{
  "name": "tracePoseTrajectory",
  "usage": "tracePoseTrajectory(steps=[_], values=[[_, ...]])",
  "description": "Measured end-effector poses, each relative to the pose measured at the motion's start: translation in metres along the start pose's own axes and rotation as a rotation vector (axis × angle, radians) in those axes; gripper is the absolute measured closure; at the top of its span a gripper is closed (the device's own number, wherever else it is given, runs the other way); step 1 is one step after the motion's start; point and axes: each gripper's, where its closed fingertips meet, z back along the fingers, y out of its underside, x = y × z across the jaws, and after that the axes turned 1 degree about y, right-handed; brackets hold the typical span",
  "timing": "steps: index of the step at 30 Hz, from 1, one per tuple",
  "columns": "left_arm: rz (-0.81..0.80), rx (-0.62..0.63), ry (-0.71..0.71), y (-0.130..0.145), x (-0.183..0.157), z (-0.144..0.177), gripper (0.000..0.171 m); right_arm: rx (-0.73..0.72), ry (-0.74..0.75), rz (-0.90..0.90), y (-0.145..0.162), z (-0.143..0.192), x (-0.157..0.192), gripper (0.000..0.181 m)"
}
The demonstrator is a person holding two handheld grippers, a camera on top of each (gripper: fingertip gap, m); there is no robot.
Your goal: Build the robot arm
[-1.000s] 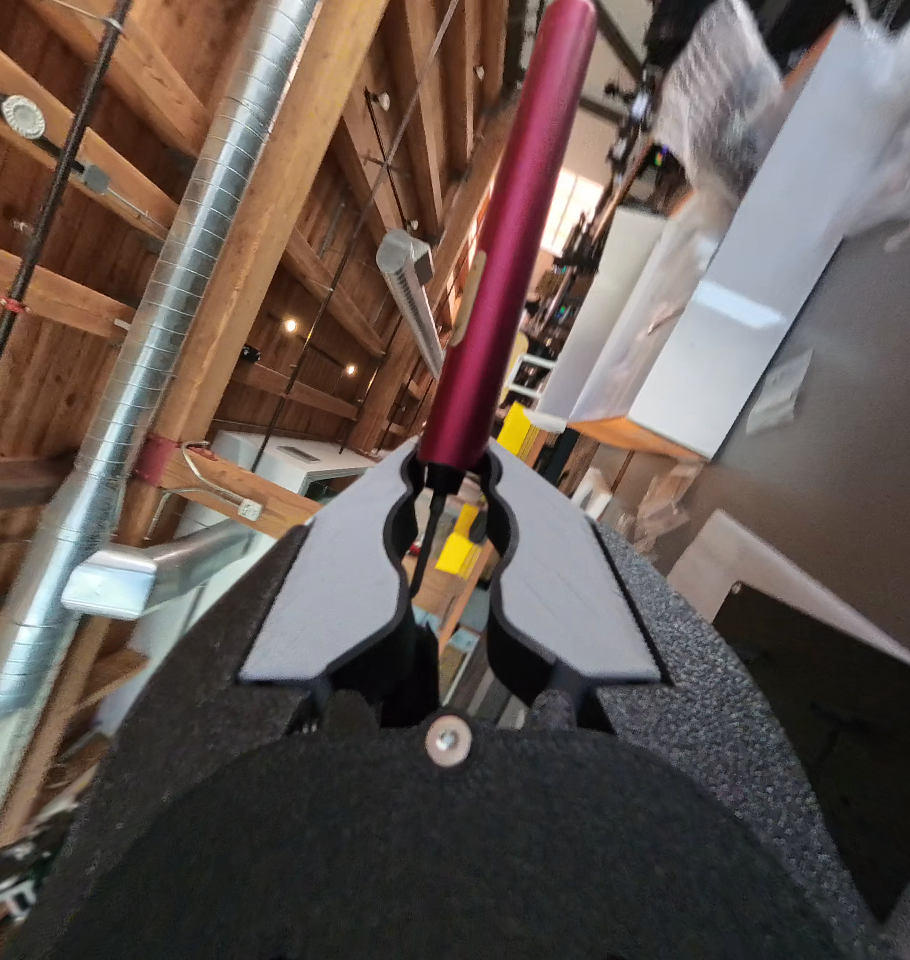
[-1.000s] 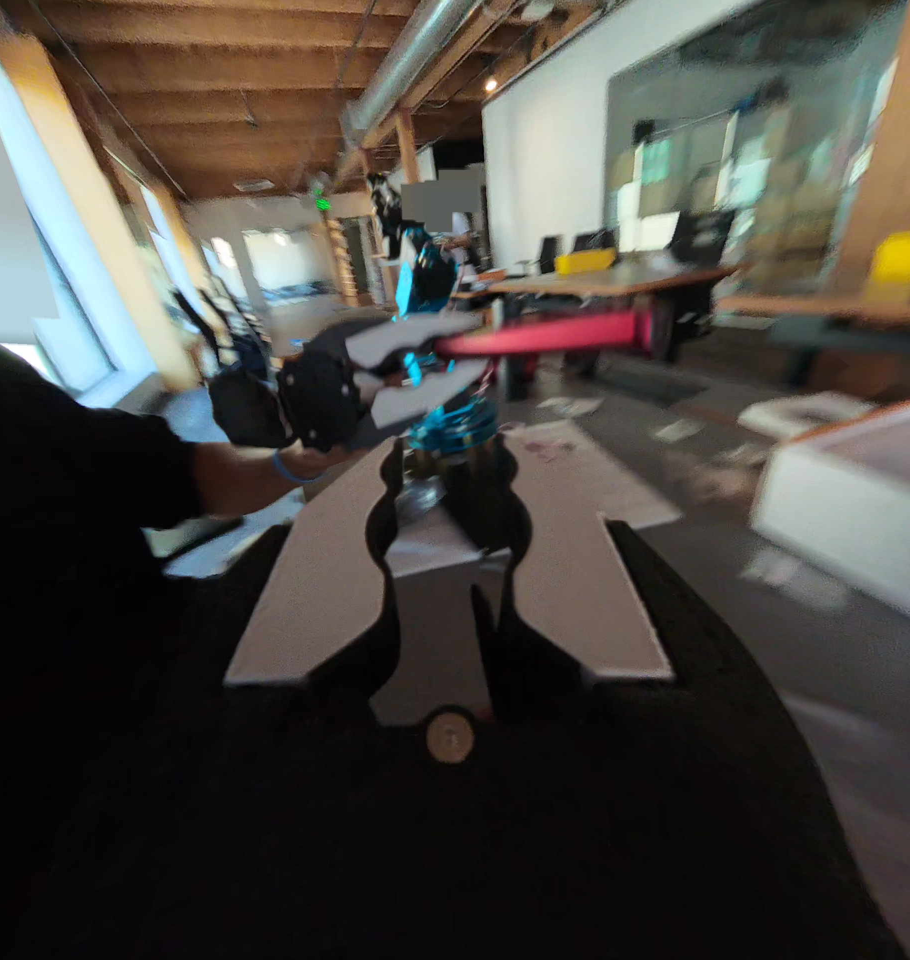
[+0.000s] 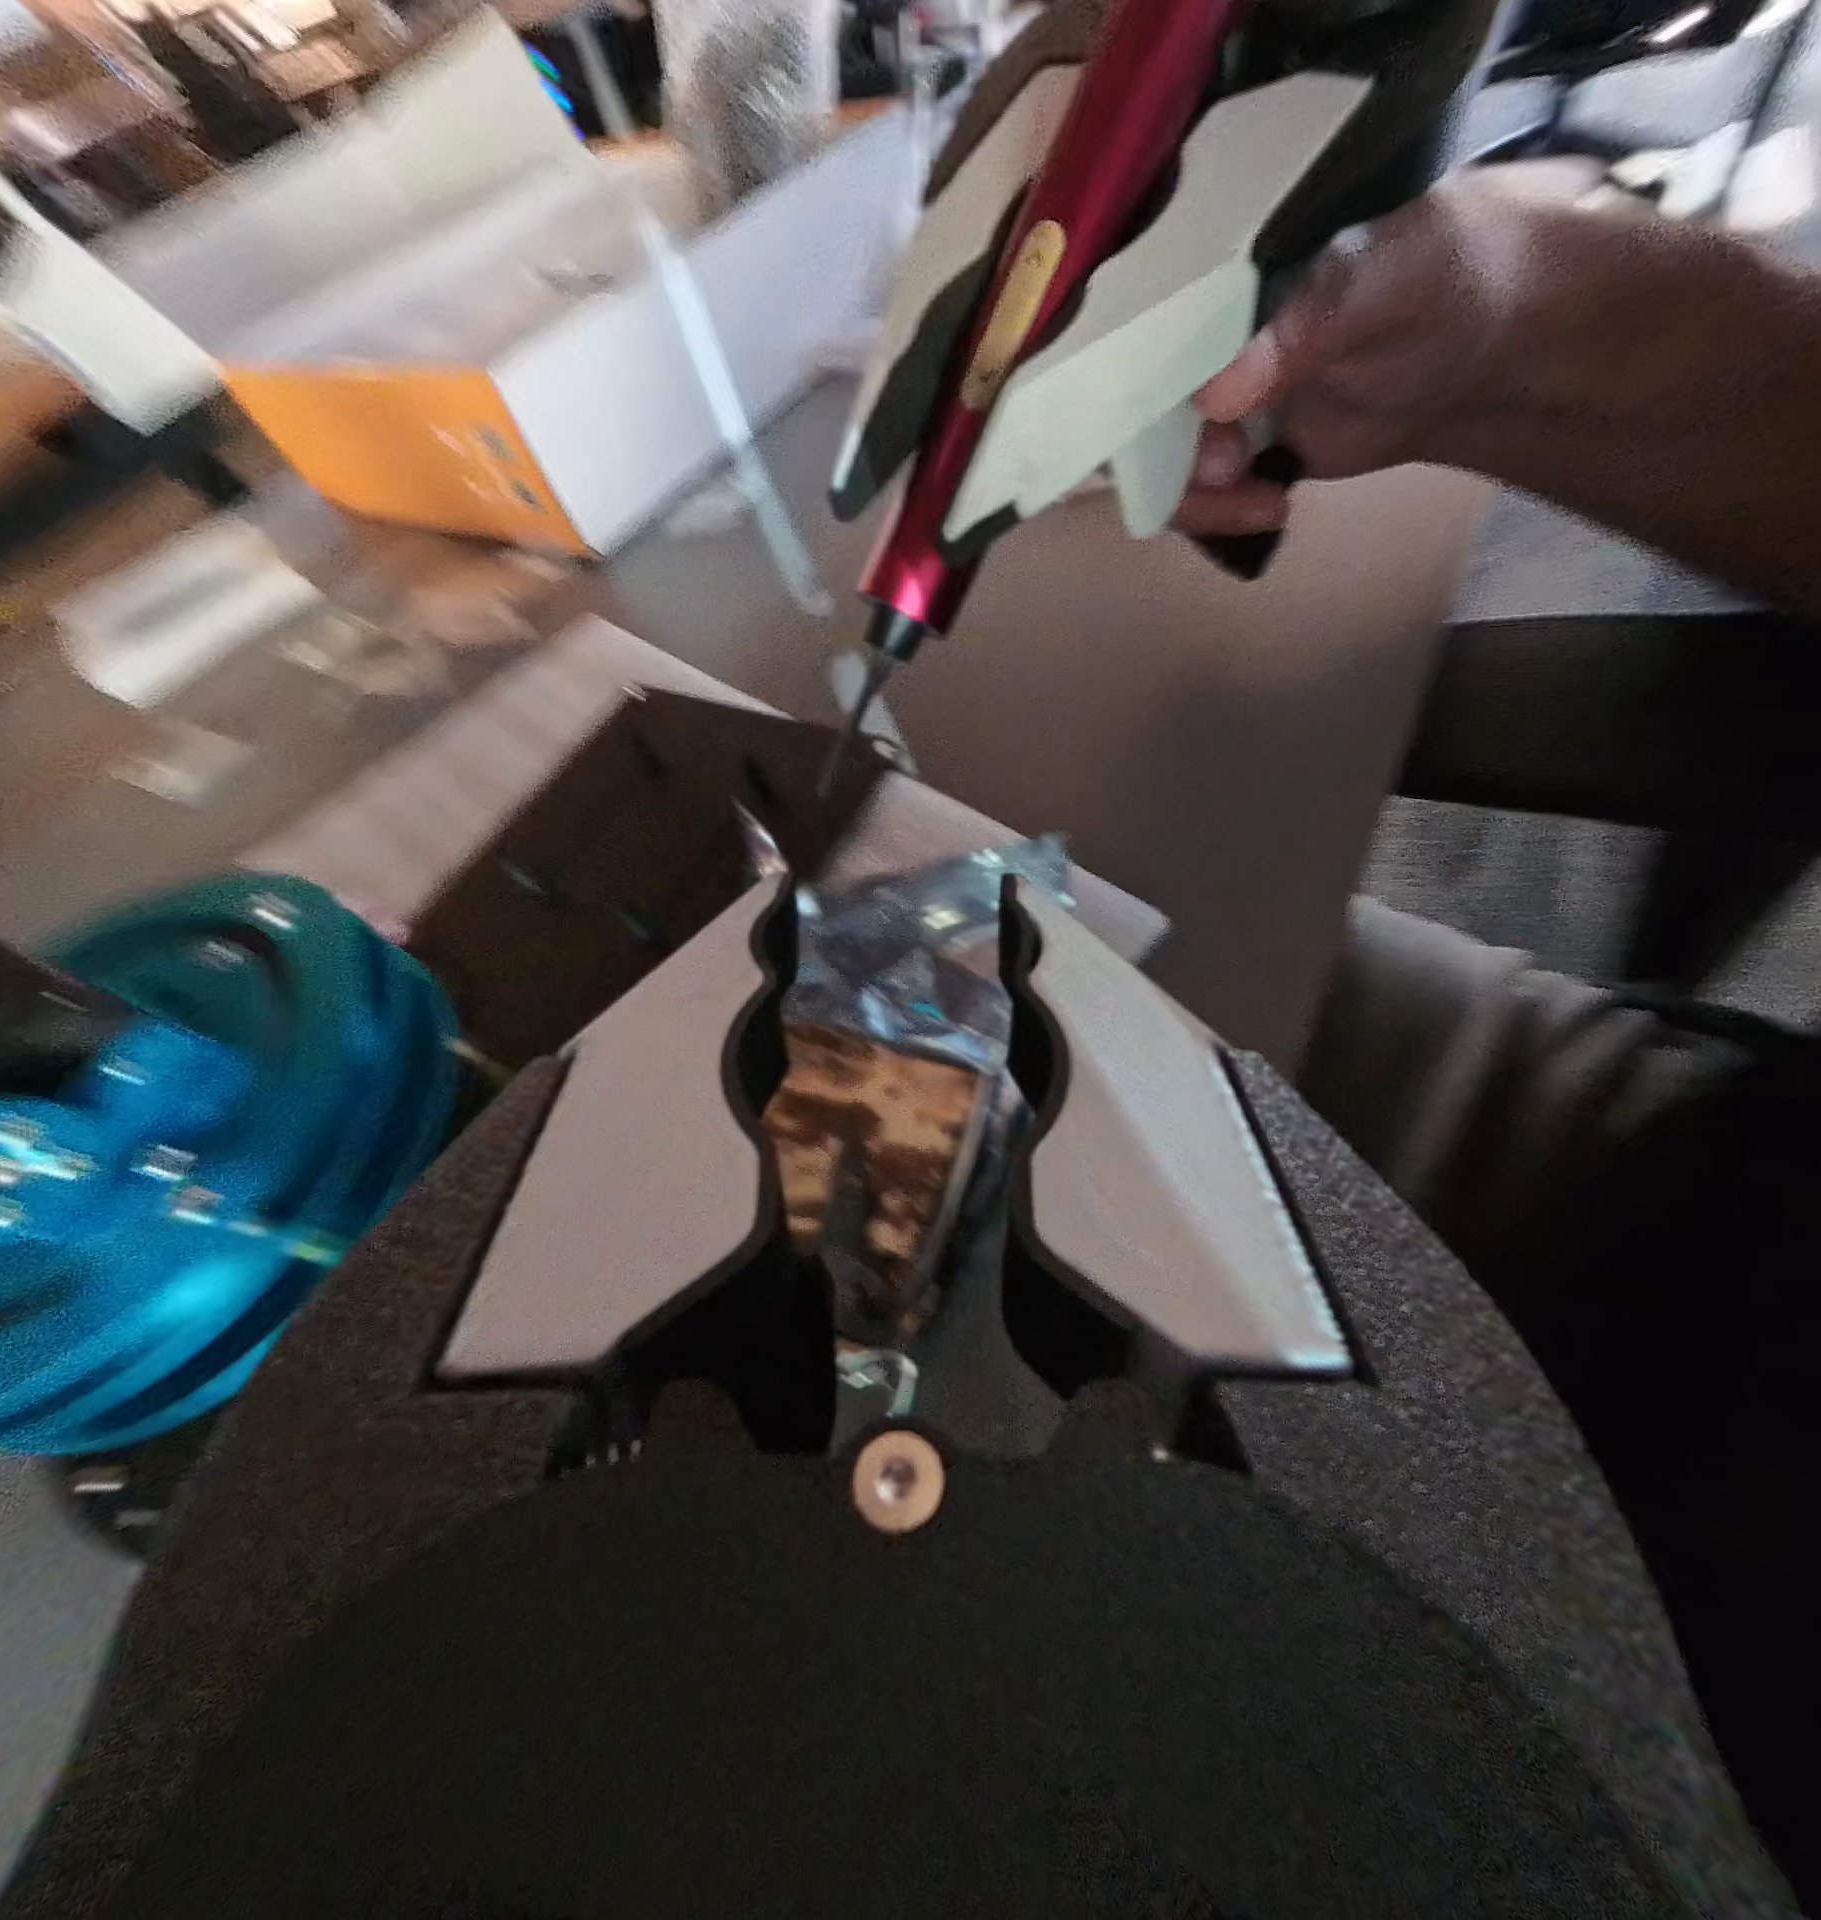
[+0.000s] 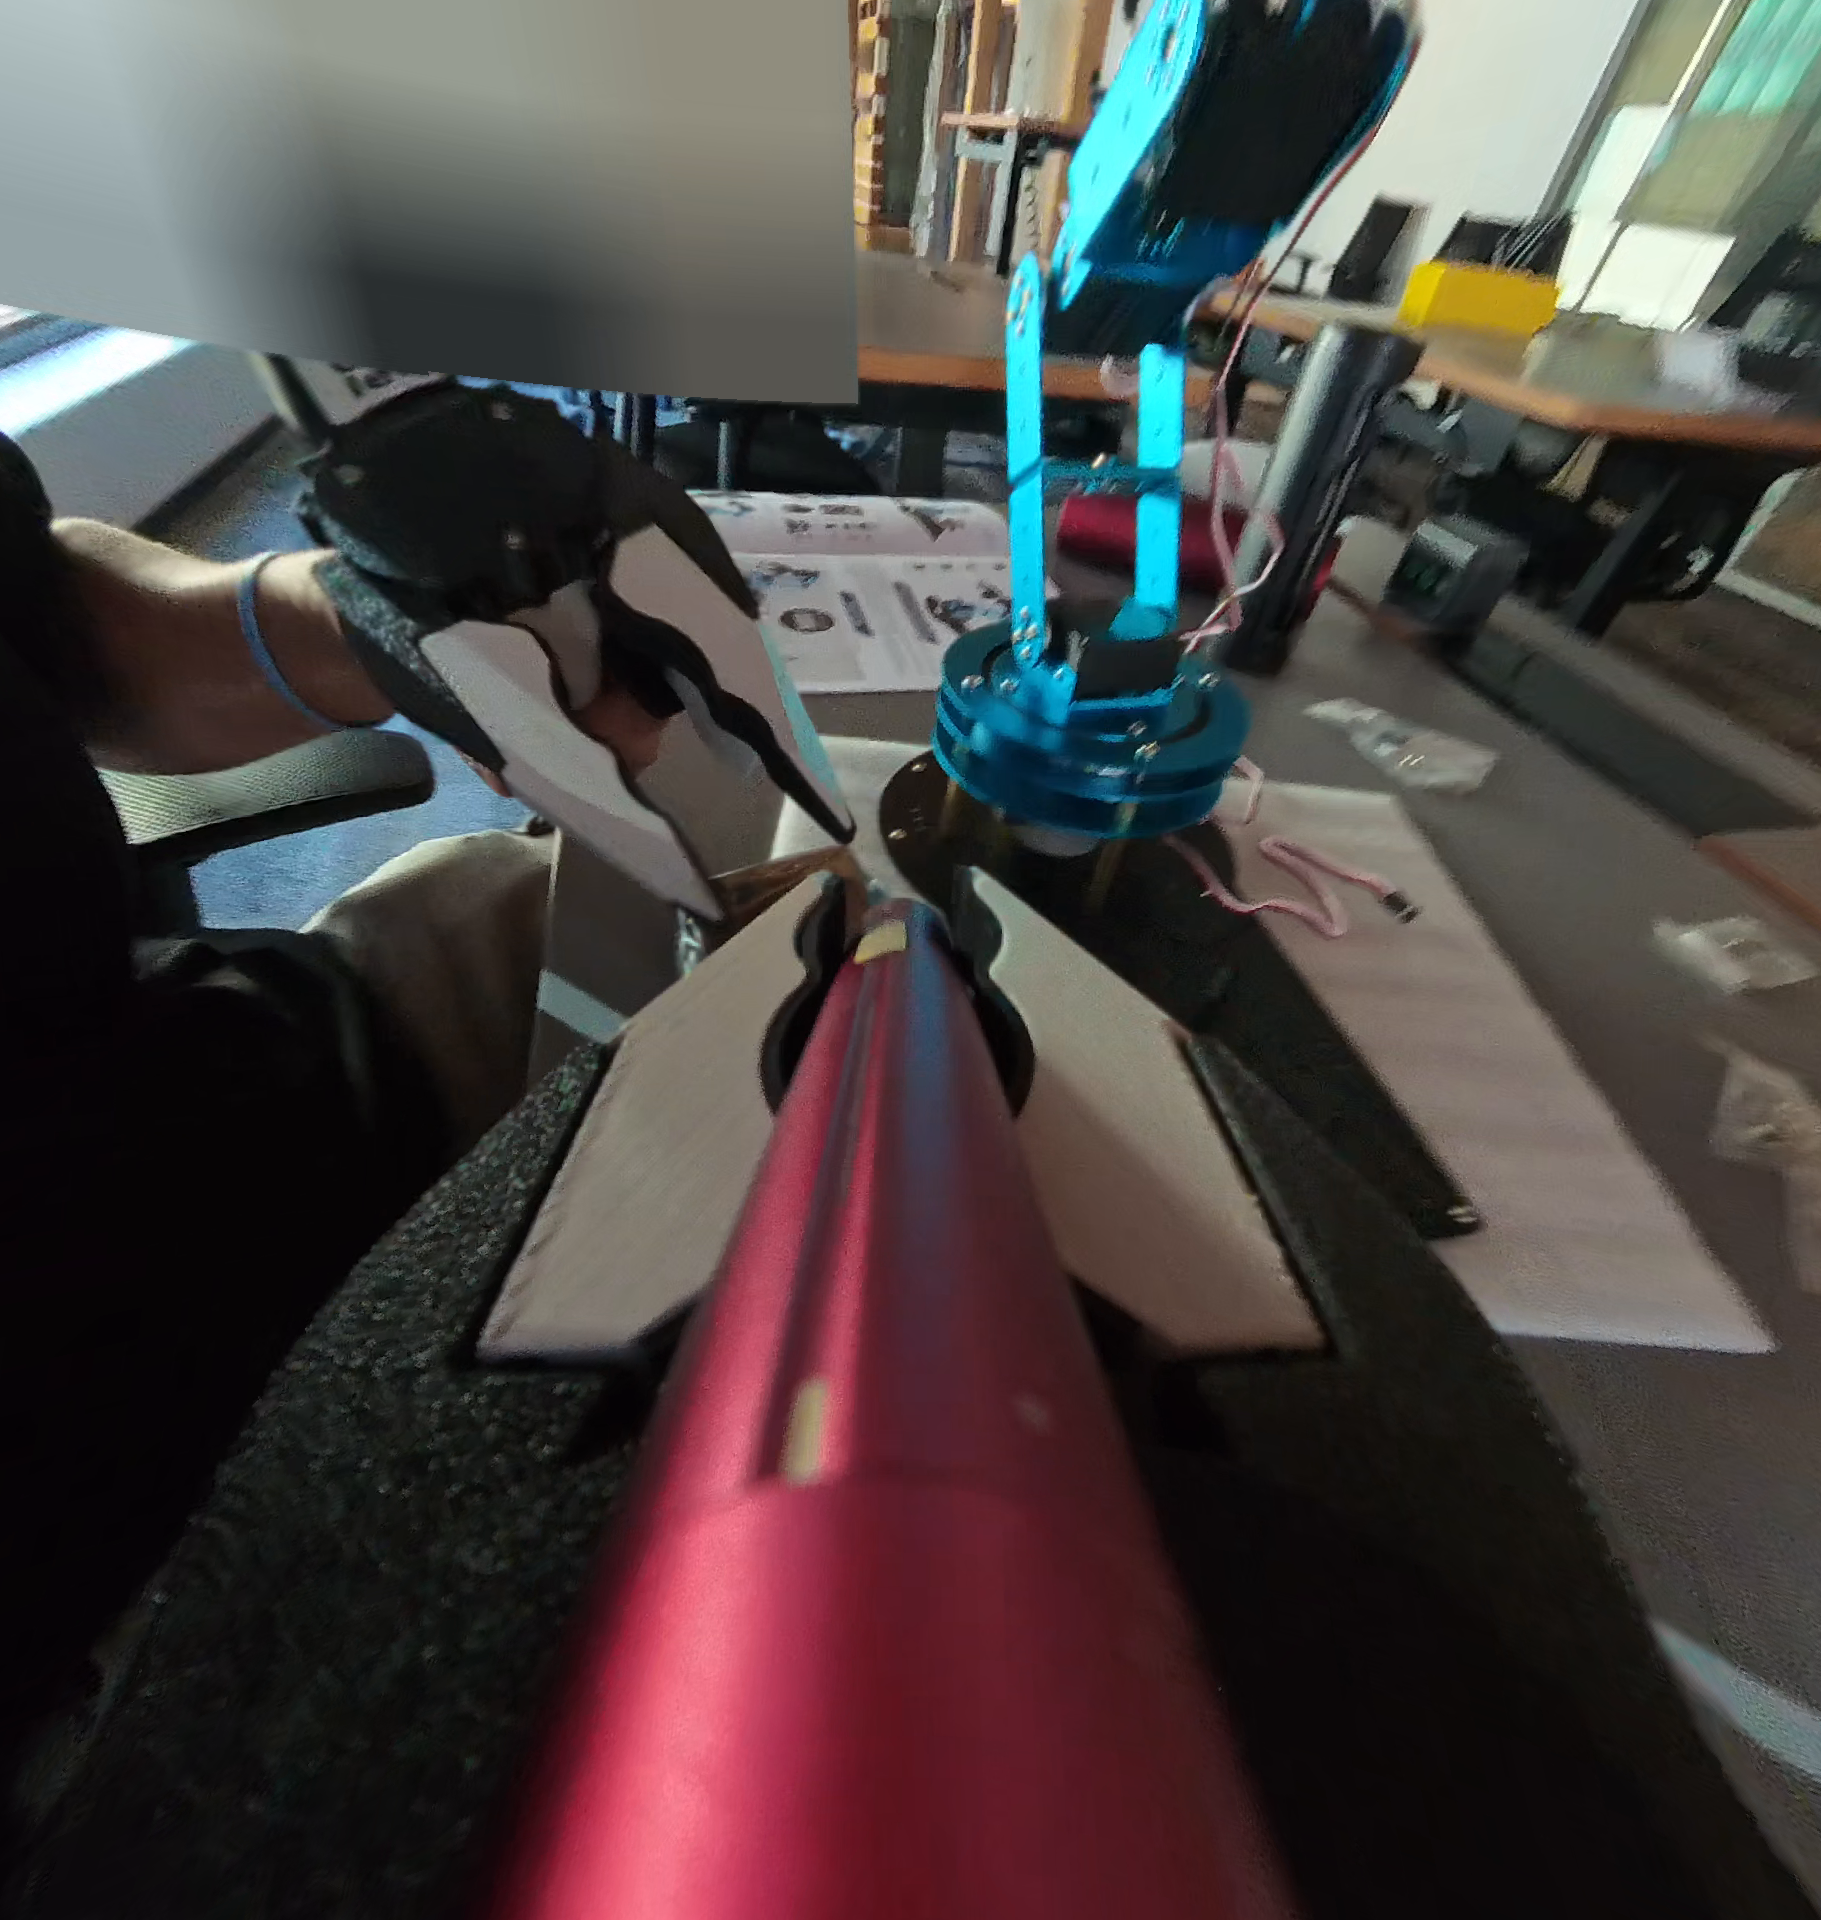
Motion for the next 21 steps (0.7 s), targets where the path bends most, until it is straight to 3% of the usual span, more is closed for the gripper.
tracePoseTrajectory(steps=[3,8,13,21], values=[[0.118,0.012,0.073,0.018,-0.001,0.0,0.125,0.03,-0.036,-0.058,0.012,-0.013,0.003,0.161],[0.037,0.044,0.049,0.026,0.002,-0.018,0.122,0.016,-0.066,-0.099,0.014,-0.016,-0.001,0.161],[-0.083,0.081,-0.017,0.026,0.008,-0.029,0.134,0.025,-0.1,-0.11,0.017,-0.013,0.005,0.161],[-0.059,0.085,-0.01,0.028,0.007,-0.033,0.137,0.041,-0.108,-0.085,0.018,-0.009,0.006,0.162]])
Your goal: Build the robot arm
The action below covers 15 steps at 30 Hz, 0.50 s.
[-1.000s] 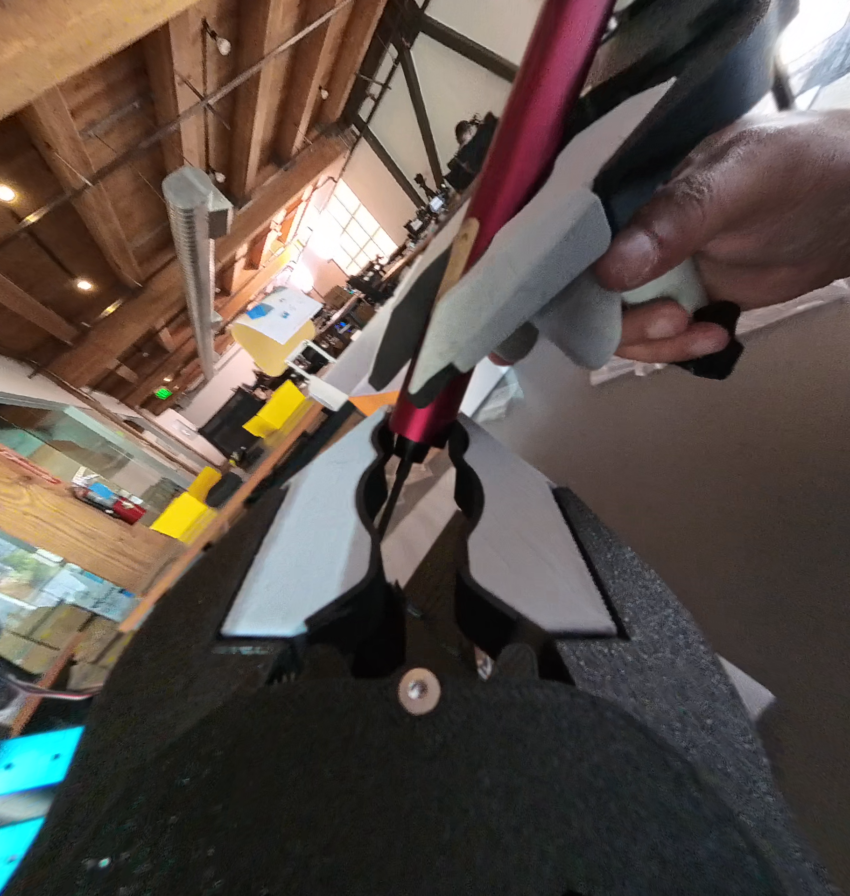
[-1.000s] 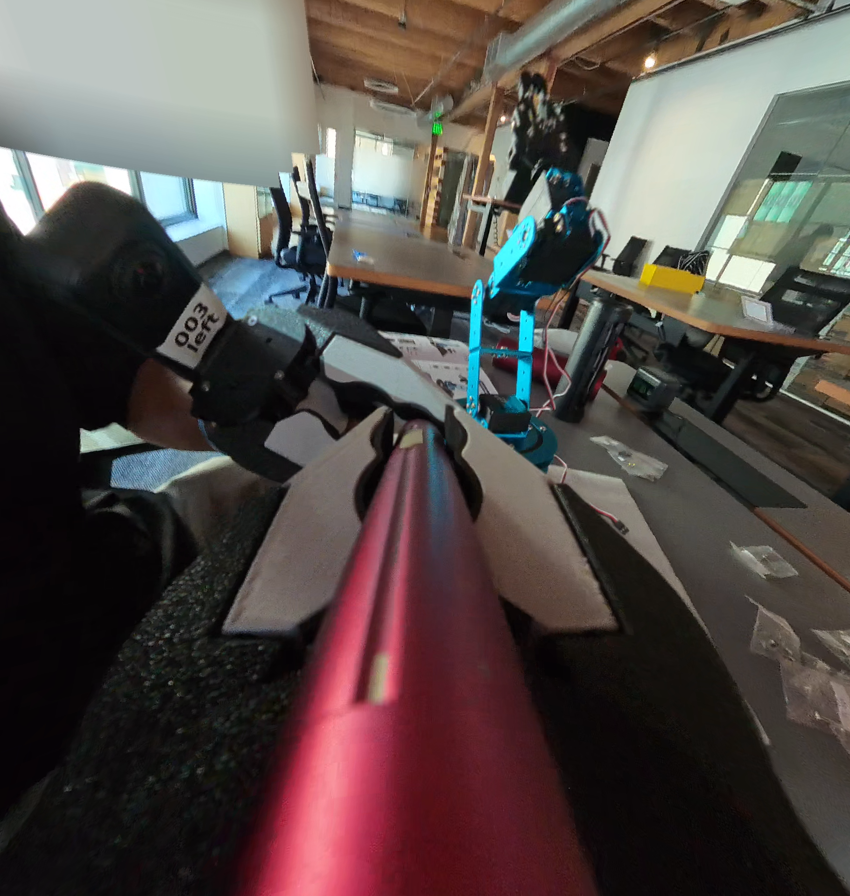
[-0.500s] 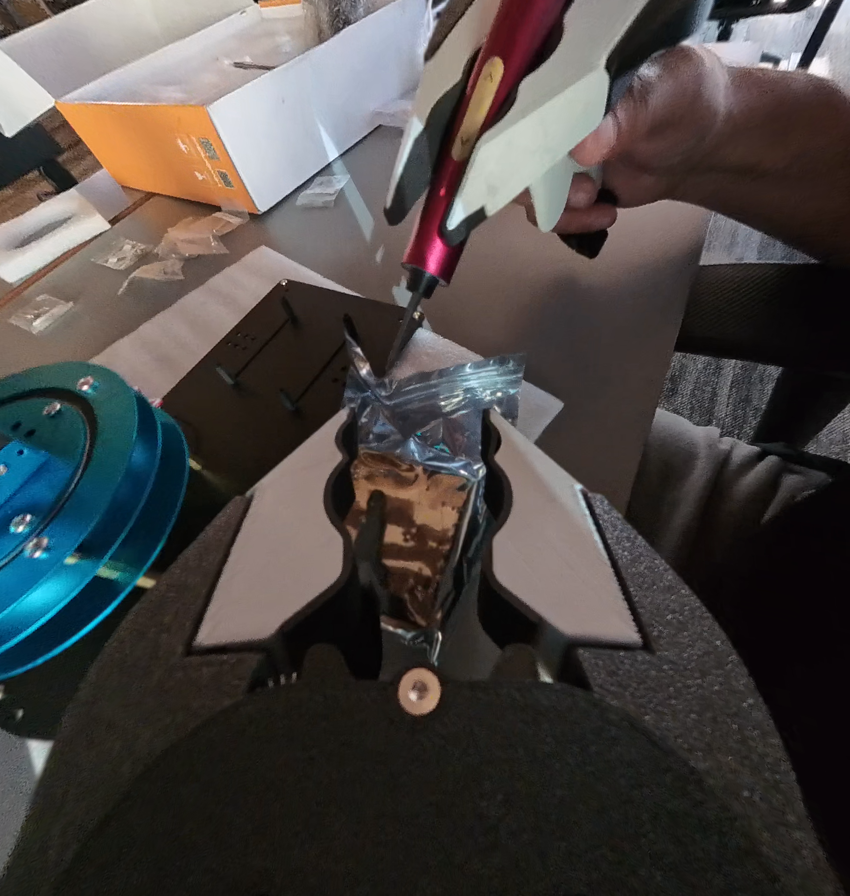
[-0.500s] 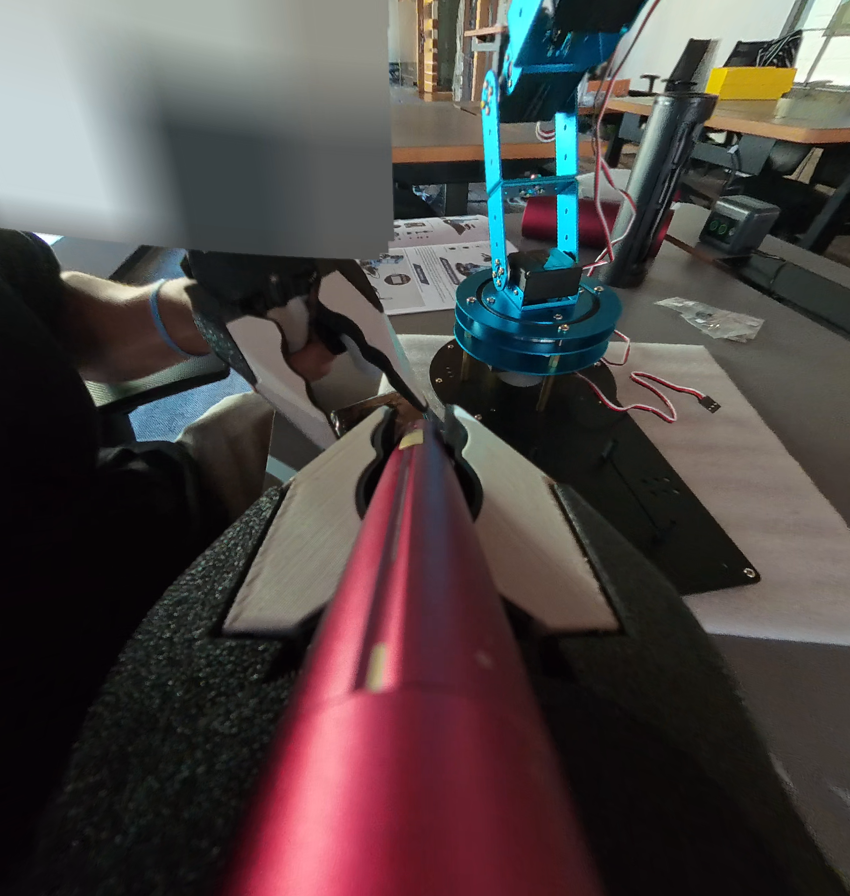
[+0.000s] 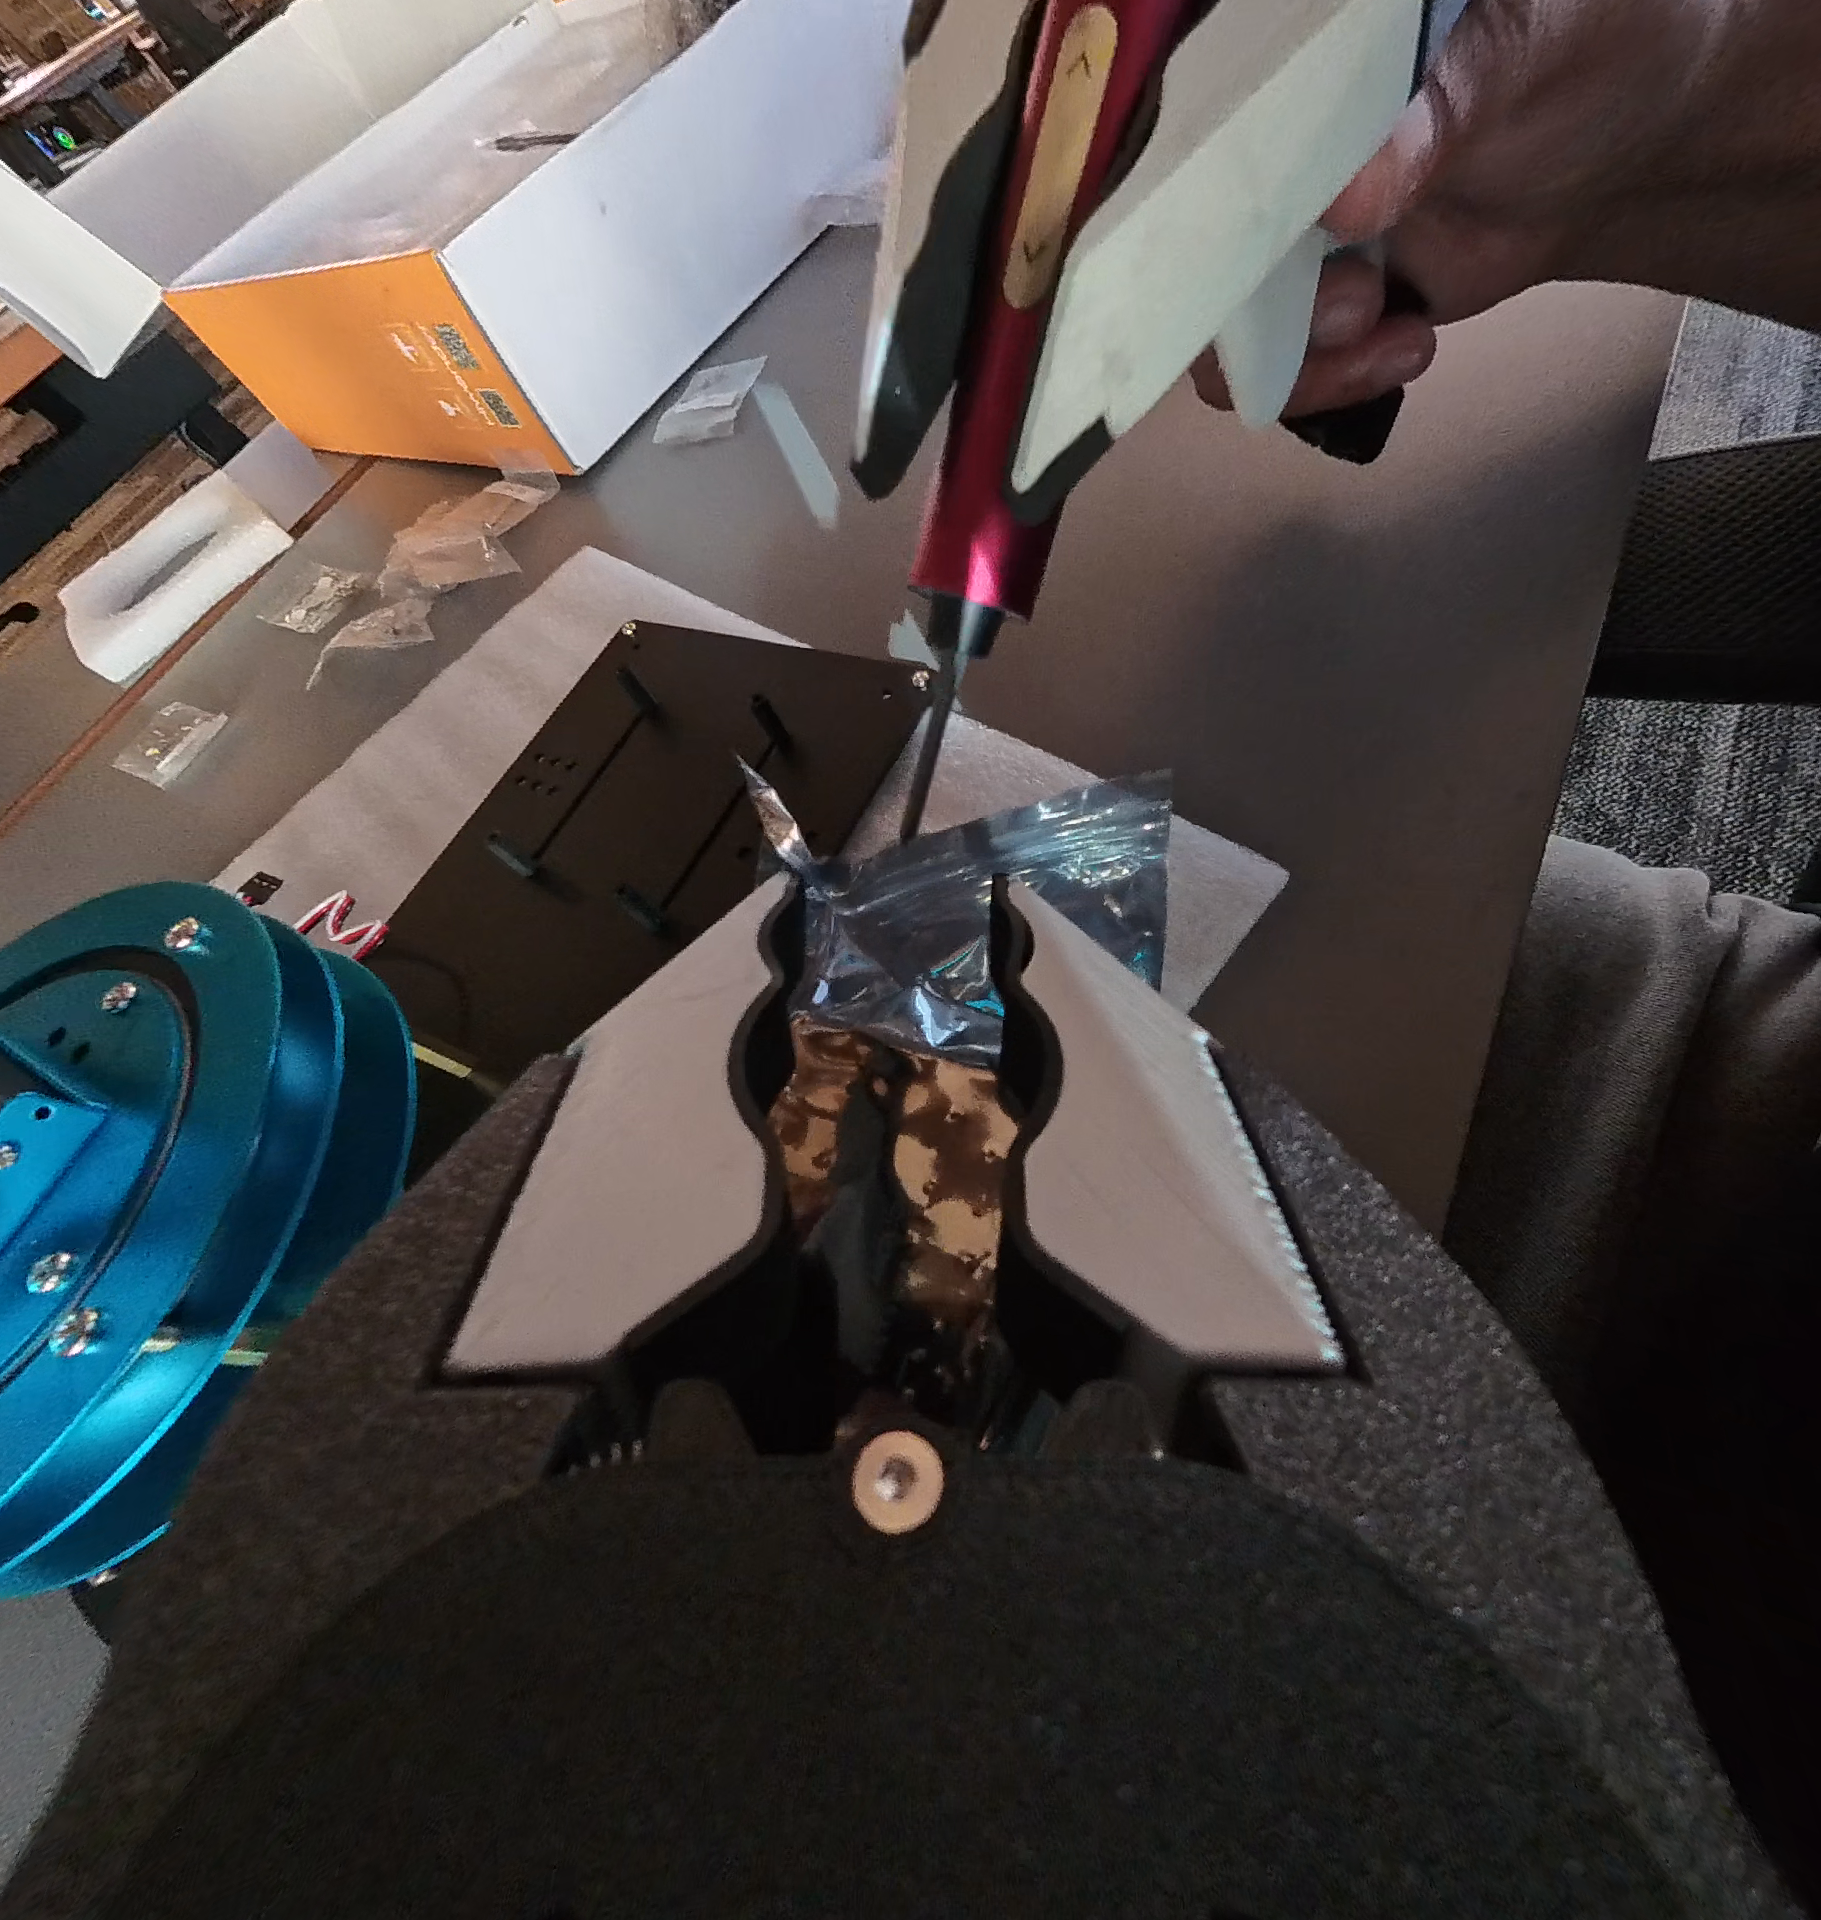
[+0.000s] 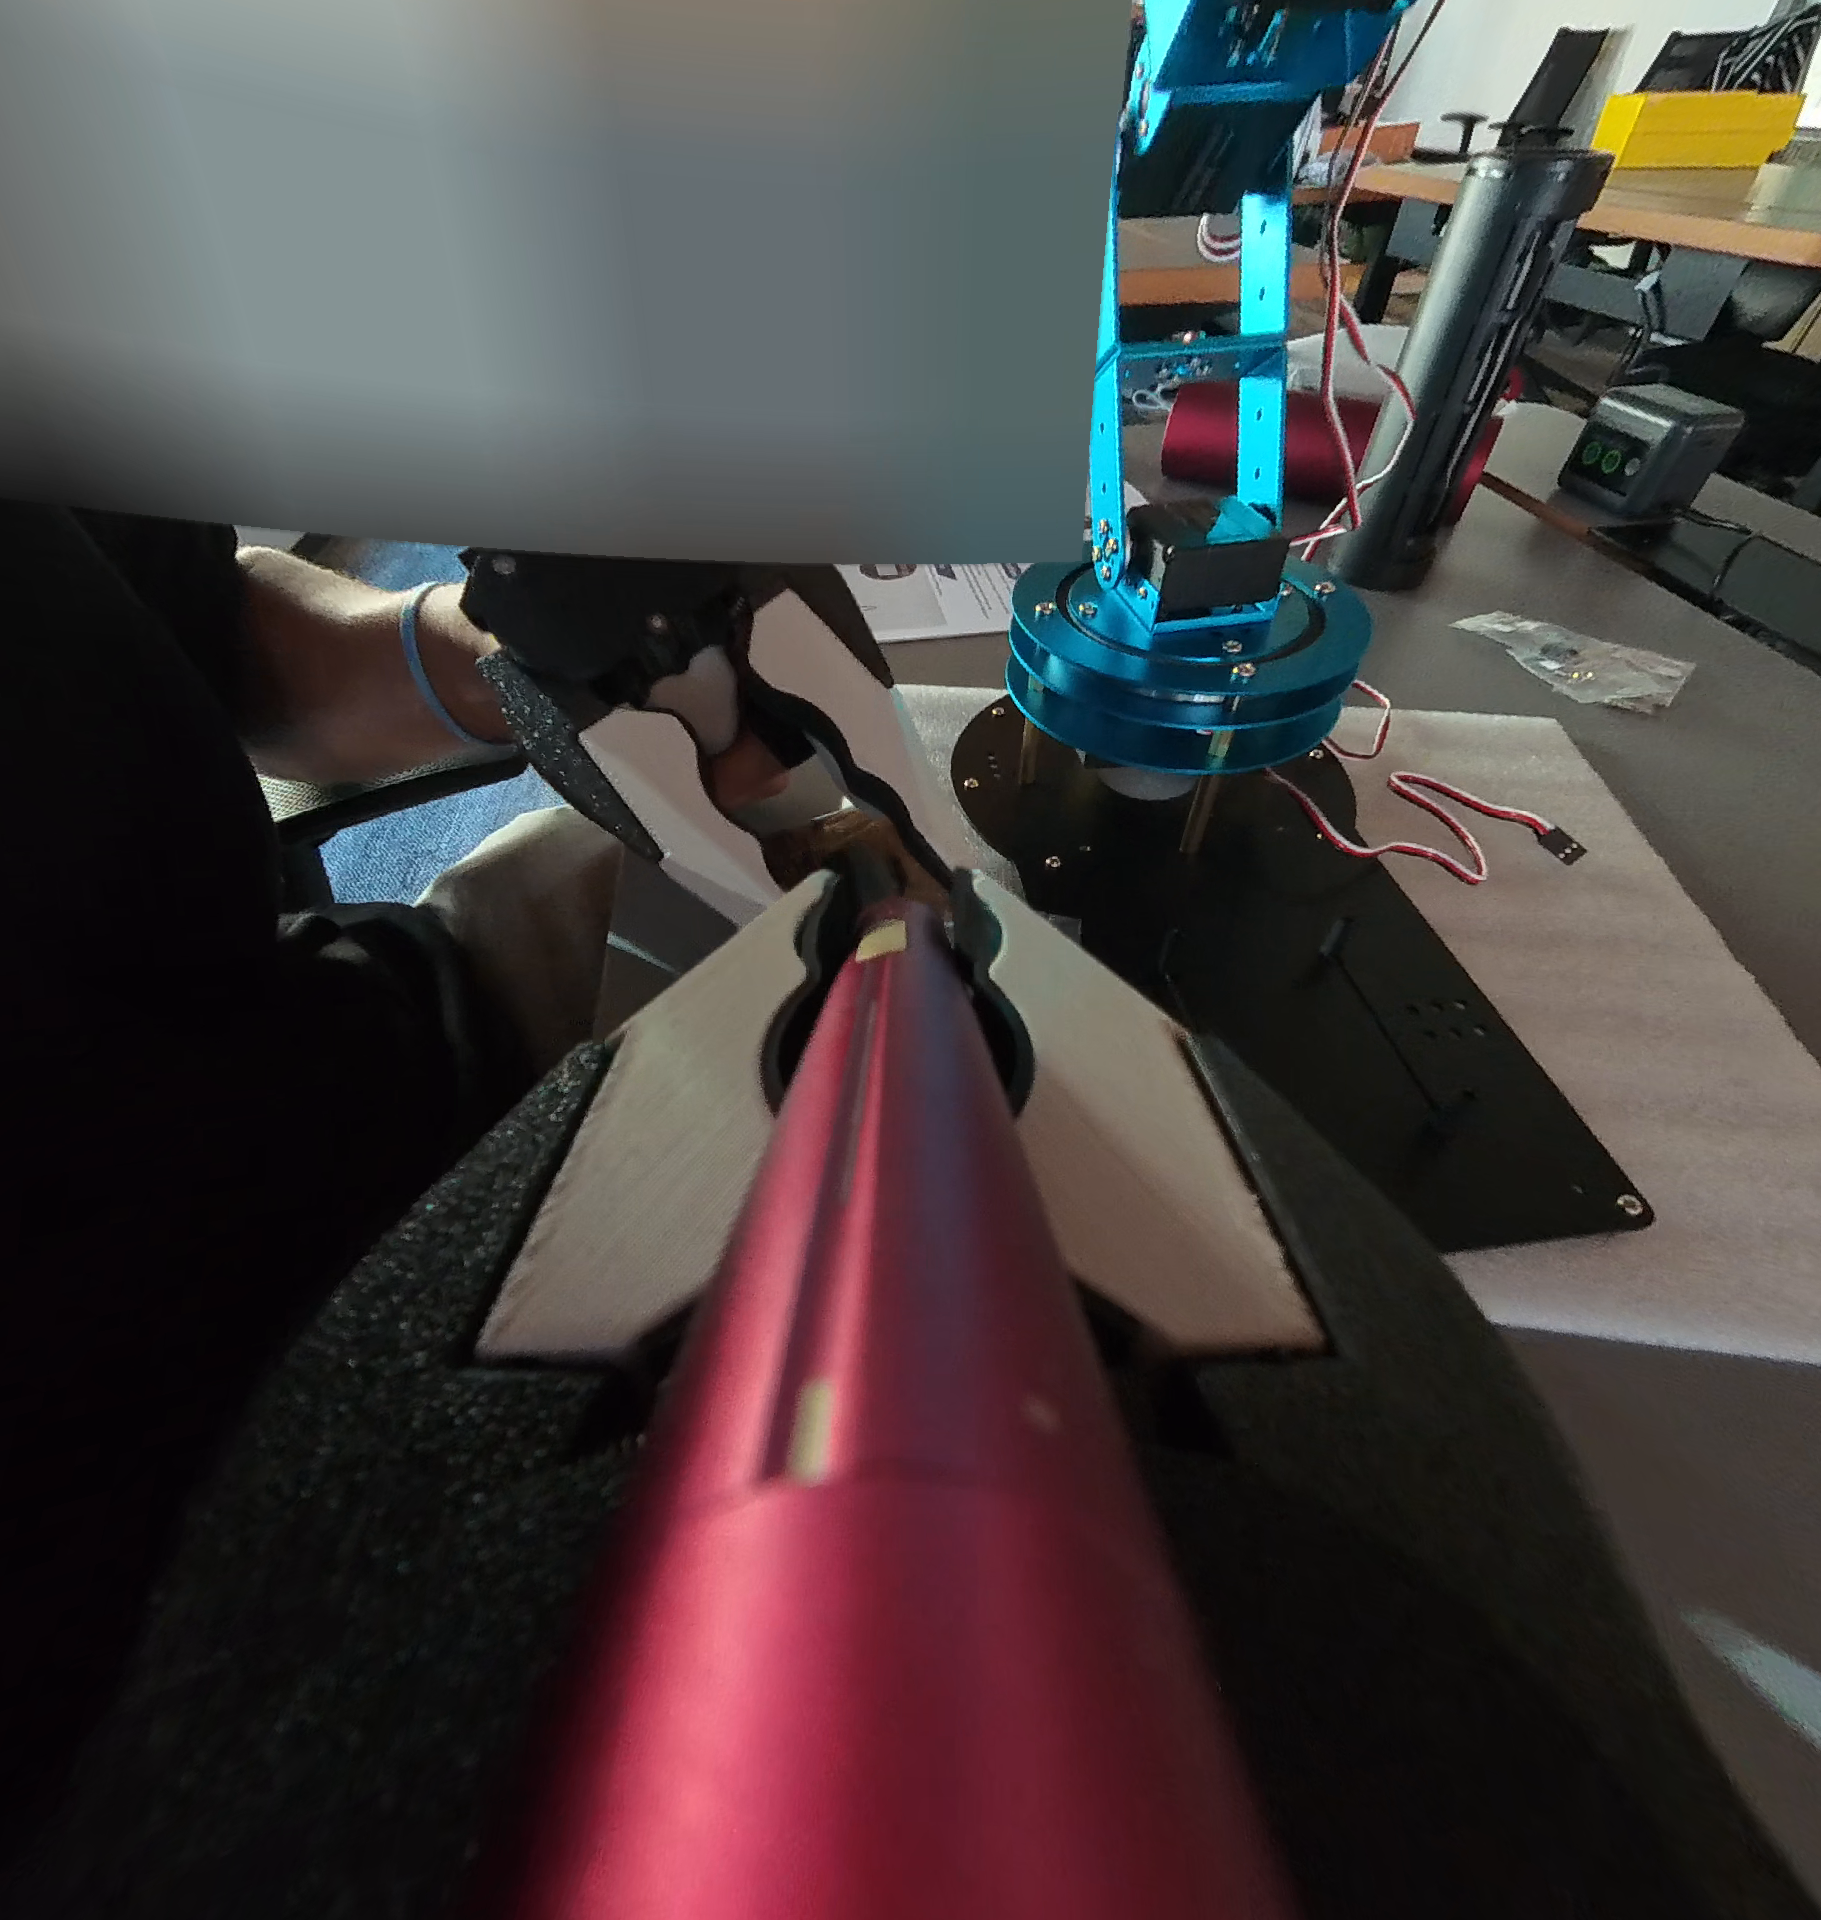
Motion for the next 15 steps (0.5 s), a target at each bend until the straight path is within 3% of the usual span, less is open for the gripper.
tracePoseTrajectory(steps=[15], values=[[-0.013,0.006,-0.005,-0.0014,0.0027,0.0005,0.141,0.015,0.005,0.007,0.0017,0.0003,-0.0014,0.161]])
